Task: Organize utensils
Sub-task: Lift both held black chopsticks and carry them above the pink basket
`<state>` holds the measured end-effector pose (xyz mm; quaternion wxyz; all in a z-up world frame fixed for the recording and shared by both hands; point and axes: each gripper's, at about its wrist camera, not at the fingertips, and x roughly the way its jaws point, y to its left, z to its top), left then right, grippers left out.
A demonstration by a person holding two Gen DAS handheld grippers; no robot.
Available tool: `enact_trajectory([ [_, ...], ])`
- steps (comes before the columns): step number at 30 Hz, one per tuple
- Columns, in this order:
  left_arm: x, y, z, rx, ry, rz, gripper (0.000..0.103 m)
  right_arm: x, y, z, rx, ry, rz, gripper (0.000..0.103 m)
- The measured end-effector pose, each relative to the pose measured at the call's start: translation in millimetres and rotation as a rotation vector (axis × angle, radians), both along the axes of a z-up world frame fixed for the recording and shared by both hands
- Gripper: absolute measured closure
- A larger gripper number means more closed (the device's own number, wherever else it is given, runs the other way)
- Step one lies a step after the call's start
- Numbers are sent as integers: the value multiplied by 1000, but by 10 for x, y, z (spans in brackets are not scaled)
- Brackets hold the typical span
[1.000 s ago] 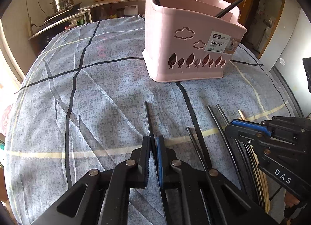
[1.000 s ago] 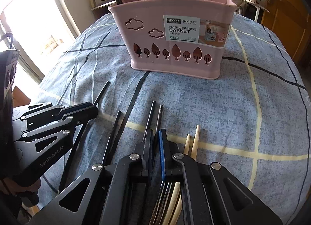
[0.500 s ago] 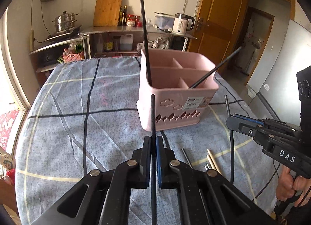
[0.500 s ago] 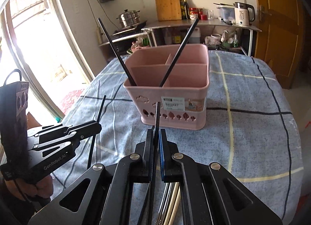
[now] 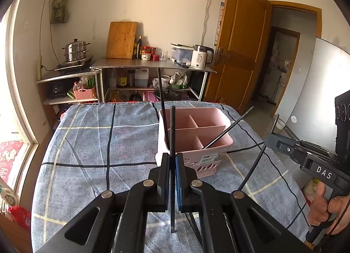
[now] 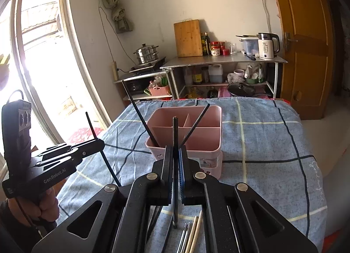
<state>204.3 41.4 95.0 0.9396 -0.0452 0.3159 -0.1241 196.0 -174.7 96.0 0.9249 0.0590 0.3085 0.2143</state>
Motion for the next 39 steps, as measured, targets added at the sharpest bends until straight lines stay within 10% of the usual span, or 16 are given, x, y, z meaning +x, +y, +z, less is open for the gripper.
enact_trajectory([
  [39, -632, 112, 187, -79, 39, 18, 99, -546, -272, 218, -2, -40, 5, 98],
])
